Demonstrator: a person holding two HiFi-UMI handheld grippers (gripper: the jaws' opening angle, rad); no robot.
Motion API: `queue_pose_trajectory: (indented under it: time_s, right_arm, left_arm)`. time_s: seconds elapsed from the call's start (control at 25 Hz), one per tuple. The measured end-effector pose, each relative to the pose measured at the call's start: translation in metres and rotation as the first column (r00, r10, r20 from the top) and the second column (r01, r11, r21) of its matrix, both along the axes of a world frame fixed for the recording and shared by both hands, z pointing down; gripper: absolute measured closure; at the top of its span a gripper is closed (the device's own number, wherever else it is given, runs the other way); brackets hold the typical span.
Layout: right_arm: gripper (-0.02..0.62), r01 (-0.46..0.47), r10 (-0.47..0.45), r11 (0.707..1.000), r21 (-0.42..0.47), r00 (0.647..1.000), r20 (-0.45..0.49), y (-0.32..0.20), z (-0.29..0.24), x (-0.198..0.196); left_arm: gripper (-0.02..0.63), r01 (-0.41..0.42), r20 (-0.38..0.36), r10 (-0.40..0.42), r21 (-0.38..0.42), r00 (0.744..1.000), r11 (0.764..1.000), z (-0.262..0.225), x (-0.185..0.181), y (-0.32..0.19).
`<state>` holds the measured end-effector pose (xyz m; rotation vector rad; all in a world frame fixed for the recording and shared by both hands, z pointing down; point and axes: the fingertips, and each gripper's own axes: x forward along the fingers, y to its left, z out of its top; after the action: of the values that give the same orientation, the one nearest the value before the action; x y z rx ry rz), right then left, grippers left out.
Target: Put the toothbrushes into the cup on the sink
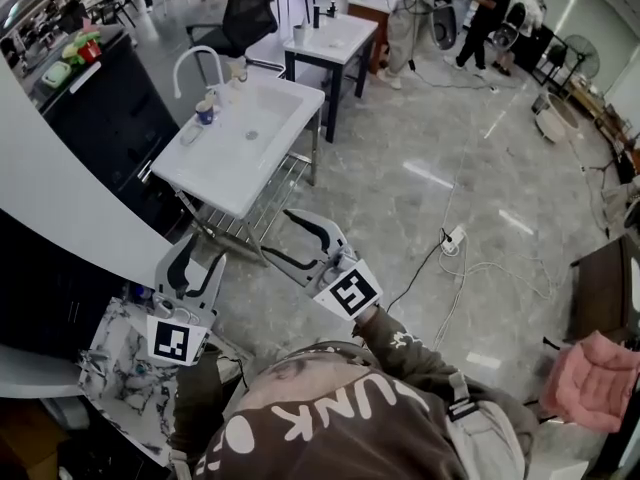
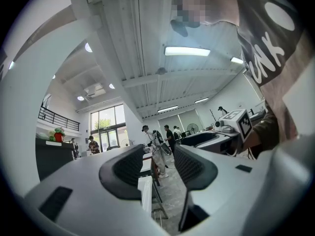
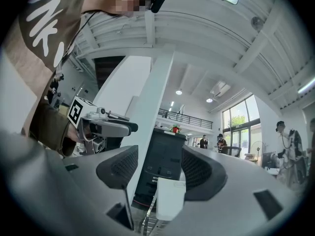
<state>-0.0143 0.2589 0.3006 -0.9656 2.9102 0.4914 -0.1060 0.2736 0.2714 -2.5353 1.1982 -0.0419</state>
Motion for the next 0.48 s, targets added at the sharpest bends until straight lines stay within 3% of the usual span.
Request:
queue_pose_trajectory:
  time_s: [0.24,0.48]
  right_arm:
    - [0.331,-0.011,0.011,1.0,0.002,1.0,-0.011,0.0048,0.0011,-0.0087]
    - [0.331,-0.016,0.016,1.0,0.013,1.0,-0.015,0.0104,-0.0017,-0.0105]
  left_arm:
    - [0.417,-0.015,-0.015,0.015,0.043,1.0,0.999,-0.0062,-0.0087,0.0037]
    - [0.417,-0.015,-0.019,0.015,0.022,1.0,1.0,-0.0031,-0.0116,0.0087]
